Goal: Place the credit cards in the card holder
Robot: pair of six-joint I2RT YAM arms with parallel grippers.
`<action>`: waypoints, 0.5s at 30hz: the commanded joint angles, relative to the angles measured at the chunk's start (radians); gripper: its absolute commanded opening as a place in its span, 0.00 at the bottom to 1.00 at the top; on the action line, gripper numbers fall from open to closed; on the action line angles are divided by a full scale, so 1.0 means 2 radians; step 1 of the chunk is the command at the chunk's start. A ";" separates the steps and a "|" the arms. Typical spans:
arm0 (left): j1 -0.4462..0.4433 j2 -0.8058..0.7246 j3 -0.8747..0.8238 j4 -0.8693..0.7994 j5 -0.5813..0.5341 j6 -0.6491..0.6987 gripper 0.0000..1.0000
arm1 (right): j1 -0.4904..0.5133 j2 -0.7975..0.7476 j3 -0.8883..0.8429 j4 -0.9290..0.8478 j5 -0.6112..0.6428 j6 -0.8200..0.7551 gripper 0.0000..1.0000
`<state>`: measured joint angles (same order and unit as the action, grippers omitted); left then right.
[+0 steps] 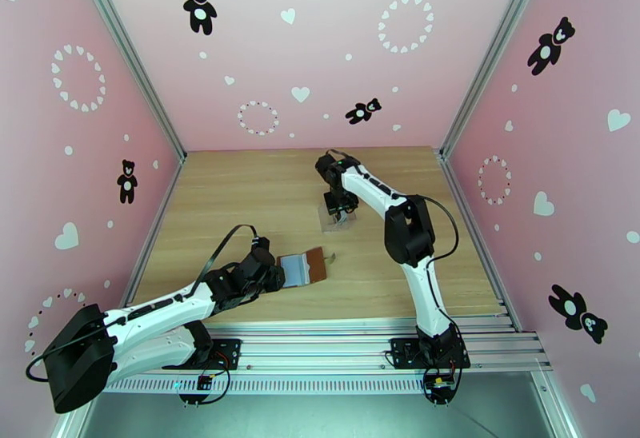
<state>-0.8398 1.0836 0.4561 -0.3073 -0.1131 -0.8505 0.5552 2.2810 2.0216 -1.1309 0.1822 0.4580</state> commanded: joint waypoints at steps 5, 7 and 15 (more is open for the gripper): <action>0.003 -0.001 0.001 -0.011 -0.002 -0.004 0.31 | 0.001 0.030 0.027 -0.018 0.025 0.004 0.50; 0.003 -0.001 0.001 -0.011 -0.002 -0.004 0.31 | 0.001 0.033 0.031 -0.021 0.034 0.004 0.49; 0.003 -0.003 0.001 -0.013 -0.003 -0.004 0.31 | 0.000 0.031 0.043 -0.034 0.062 -0.001 0.47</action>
<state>-0.8398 1.0836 0.4561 -0.3073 -0.1131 -0.8505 0.5571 2.3226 2.0739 -1.1534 0.2474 0.4603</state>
